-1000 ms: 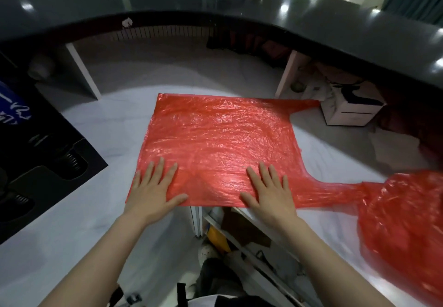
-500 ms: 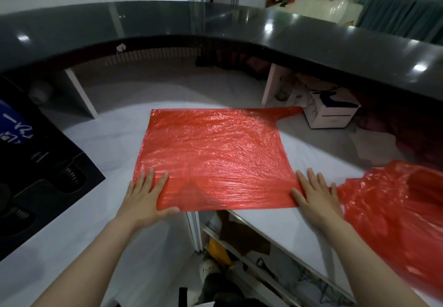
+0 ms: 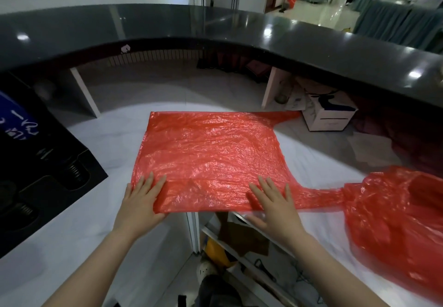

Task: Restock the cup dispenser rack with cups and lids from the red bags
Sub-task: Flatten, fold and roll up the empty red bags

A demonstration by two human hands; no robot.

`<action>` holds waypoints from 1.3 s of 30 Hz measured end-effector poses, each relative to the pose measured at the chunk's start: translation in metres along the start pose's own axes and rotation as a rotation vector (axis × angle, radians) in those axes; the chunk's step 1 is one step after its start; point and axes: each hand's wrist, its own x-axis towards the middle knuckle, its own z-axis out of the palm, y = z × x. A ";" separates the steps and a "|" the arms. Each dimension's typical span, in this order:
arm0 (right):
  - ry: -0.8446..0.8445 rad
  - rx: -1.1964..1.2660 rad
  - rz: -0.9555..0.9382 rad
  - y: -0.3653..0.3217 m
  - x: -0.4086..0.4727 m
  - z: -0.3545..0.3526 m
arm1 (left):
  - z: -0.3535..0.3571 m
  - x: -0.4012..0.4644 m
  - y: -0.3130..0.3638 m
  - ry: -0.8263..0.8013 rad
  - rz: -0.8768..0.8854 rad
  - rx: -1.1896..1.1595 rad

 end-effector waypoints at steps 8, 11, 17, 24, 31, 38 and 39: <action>0.035 -0.009 -0.148 -0.032 0.016 -0.011 | -0.019 -0.009 0.009 0.483 0.178 -0.083; 0.052 0.020 -0.166 -0.035 0.013 -0.013 | -0.034 -0.007 0.003 0.484 0.181 -0.122; 0.199 0.179 -0.106 -0.020 0.021 -0.030 | -0.047 -0.009 -0.013 0.456 0.169 -0.163; 0.083 0.191 -0.043 0.018 0.045 -0.067 | -0.038 -0.008 -0.028 0.368 -0.153 -0.572; -0.038 0.029 0.089 0.048 0.068 -0.097 | -0.040 0.008 -0.023 0.411 -0.286 -1.064; 0.177 0.050 0.433 0.095 0.077 -0.104 | -0.047 0.030 -0.036 0.555 -0.396 -1.017; 0.297 0.133 0.484 0.099 0.077 -0.101 | -0.048 0.032 -0.036 0.573 -0.406 -1.020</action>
